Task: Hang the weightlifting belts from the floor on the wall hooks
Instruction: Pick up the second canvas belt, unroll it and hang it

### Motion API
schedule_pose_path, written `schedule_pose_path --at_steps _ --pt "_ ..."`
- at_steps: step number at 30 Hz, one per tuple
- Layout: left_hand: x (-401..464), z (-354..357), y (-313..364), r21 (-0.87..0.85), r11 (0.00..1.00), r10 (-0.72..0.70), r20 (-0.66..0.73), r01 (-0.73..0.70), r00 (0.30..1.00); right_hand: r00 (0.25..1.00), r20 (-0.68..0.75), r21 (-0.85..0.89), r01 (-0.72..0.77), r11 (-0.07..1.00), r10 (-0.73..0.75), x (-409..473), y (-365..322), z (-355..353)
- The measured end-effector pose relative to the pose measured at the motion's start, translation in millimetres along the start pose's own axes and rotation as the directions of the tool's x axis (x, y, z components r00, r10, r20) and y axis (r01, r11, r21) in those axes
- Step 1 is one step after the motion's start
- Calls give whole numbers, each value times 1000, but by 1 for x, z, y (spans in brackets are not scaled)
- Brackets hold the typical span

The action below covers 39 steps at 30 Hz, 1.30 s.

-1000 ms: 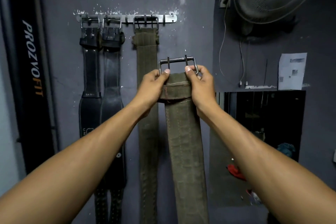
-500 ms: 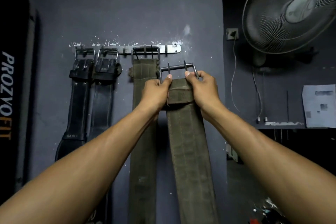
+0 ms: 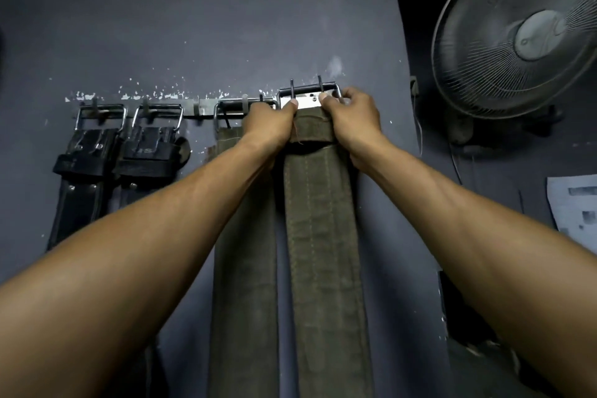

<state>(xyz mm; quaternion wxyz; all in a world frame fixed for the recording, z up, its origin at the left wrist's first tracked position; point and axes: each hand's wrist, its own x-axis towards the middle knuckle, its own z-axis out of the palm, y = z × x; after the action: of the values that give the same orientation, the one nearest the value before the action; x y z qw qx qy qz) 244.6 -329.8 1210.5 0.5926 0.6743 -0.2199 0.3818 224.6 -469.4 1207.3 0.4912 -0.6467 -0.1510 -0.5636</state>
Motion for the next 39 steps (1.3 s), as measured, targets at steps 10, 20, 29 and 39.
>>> schedule_pose_path --at_steps 10,20,29,39 --pt "20 1 1 -8 999 -51 13 51 999 997 72 -8 24 1000 -24 18 18 13" --pt "0 0 10 50 987 -156 119 151 981 971 235 -68 -24 997 39 13 18 0" --pt "-20 6 7 612 789 49 2 -40 999 969 244 -125 -15 992 45 -6 21 0" --pt "-59 8 -19 655 749 117 26 -106 993 957 271 -175 -60 983 106 -22 18 -6"
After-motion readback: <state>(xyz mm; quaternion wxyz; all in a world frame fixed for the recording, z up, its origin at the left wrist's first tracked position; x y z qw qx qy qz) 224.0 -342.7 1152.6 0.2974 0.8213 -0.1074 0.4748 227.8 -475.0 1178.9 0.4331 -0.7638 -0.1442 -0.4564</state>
